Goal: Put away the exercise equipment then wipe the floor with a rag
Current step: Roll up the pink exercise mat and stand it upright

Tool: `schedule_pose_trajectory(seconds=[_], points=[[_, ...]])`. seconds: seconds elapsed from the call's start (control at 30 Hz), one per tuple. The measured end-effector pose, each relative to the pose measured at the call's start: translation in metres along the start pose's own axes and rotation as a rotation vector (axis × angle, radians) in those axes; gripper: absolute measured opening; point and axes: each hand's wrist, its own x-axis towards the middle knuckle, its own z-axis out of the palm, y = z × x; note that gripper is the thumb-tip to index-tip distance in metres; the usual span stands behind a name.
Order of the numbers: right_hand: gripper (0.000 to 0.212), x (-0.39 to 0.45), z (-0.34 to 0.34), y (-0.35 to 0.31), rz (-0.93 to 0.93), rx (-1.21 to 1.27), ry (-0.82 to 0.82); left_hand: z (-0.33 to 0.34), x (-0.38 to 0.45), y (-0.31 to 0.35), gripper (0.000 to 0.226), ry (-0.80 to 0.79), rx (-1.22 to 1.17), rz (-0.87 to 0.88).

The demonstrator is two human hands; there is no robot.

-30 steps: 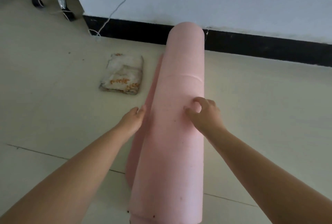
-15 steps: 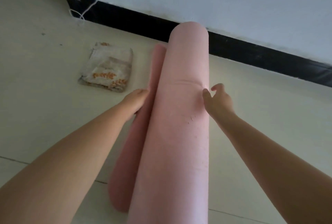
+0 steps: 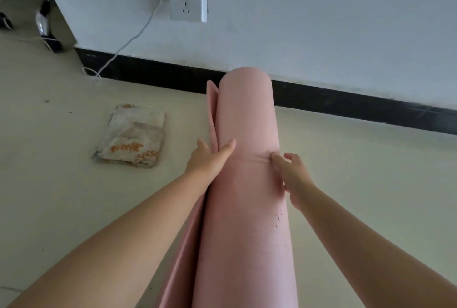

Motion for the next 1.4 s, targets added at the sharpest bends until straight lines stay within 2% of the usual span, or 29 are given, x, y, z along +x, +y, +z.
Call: schedule_pose_trajectory(seconds=[0.1, 0.2, 0.27, 0.43, 0.53, 0.63, 0.7, 0.77, 0.83, 0.93, 0.97, 1.0, 1.07, 1.1, 1.13, 1.2, 1.23, 1.3, 1.4], points=[[0.082, -0.012, -0.02, -0.001, -0.067, 0.129, -0.073, -0.003, -0.012, 0.012, 0.096, 0.011, -0.02, 0.035], [0.093, -0.023, -0.045, -0.02, -0.151, 0.186, -0.077, -0.011, -0.03, 0.033, 0.086, -0.03, -0.064, 0.139], [0.099, -0.033, -0.064, -0.039, -0.216, 0.187, -0.081, -0.014, -0.05, 0.053, 0.085, 0.01, -0.096, 0.173], [0.074, -0.069, -0.124, -0.094, -0.426, 0.084, 0.003, -0.015, -0.11, 0.125, 0.075, 0.078, -0.144, 0.373], [0.065, -0.093, -0.164, -0.116, -0.502, 0.026, -0.023, -0.021, -0.139, 0.167, 0.082, 0.11, -0.173, 0.426], [0.058, -0.114, -0.196, -0.129, -0.539, 0.021, -0.025, -0.025, -0.162, 0.198, 0.101, 0.036, -0.175, 0.508], [0.052, -0.126, -0.214, -0.137, -0.561, -0.021, 0.03, -0.026, -0.177, 0.214, 0.099, -0.037, -0.131, 0.564], [0.046, -0.135, -0.23, -0.144, -0.609, -0.042, 0.126, -0.025, -0.189, 0.225, 0.09, -0.08, -0.113, 0.576], [0.044, -0.144, -0.244, -0.146, -0.643, -0.051, 0.207, -0.022, -0.201, 0.233, 0.077, -0.046, -0.131, 0.623], [0.043, -0.158, -0.255, -0.144, -0.748, -0.235, 0.329, -0.021, -0.212, 0.243, 0.034, 0.045, -0.174, 0.727], [0.037, -0.161, -0.257, -0.144, -0.777, -0.226, 0.365, -0.024, -0.215, 0.247, 0.032, 0.076, -0.19, 0.747], [0.027, -0.165, -0.261, -0.146, -0.798, -0.188, 0.392, -0.028, -0.217, 0.251, 0.044, 0.093, -0.168, 0.769], [0.012, -0.173, -0.269, -0.155, -0.824, -0.036, 0.398, -0.038, -0.223, 0.263, 0.086, 0.067, -0.035, 0.852], [0.01, -0.175, -0.274, -0.162, -0.842, 0.024, 0.385, -0.042, -0.227, 0.27, 0.095, 0.048, 0.054, 0.898], [0.025, -0.178, -0.278, -0.169, -0.87, 0.035, 0.384, -0.046, -0.232, 0.278, 0.092, 0.043, 0.116, 0.923], [0.053, -0.185, -0.284, -0.183, -0.946, -0.062, 0.433, -0.053, -0.242, 0.294, 0.061, 0.072, 0.067, 0.926], [0.058, -0.189, -0.285, -0.19, -0.981, -0.139, 0.462, -0.055, -0.245, 0.303, 0.047, 0.08, 0.008, 0.909], [0.052, -0.196, -0.288, -0.204, -0.995, -0.238, 0.48, -0.057, -0.253, 0.321, 0.046, 0.077, -0.075, 0.847], [0.026, -0.203, -0.297, -0.229, -0.936, -0.2, 0.466, -0.058, -0.26, 0.344, 0.051, 0.098, -0.107, 0.769]])
